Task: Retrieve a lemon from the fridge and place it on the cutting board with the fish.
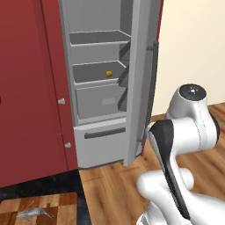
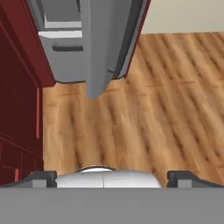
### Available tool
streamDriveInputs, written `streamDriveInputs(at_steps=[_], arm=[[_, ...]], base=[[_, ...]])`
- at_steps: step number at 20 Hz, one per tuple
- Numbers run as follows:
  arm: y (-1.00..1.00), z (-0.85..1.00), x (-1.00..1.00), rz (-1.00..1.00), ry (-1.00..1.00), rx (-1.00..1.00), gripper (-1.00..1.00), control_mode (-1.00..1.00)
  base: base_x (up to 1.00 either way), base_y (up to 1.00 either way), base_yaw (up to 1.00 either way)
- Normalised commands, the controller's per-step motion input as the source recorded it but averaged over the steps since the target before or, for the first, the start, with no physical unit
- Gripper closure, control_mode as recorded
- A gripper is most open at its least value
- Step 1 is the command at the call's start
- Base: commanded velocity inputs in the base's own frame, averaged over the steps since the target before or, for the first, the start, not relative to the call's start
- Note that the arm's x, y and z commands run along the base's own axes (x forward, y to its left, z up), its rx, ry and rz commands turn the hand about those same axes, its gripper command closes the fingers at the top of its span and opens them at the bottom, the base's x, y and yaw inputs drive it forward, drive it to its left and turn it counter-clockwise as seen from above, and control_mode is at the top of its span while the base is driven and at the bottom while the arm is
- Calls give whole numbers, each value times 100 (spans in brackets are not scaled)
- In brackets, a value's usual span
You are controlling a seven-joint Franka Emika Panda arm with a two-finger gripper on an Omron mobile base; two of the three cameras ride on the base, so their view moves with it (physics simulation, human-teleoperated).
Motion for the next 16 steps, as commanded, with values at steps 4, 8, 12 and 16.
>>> streamDriveInputs(at_steps=[4,8,12,16], arm=[[18,0,45,15,26,-31,-100,-100],[30,1,19,14,16,-34,-100,-100],[1,0,61,22,14,-28,-100,-100],[1,-8,62,35,-2,-16,-100,-100]], base=[[0,0,0],[0,0,0],[0,0,0],[0,0,0]])
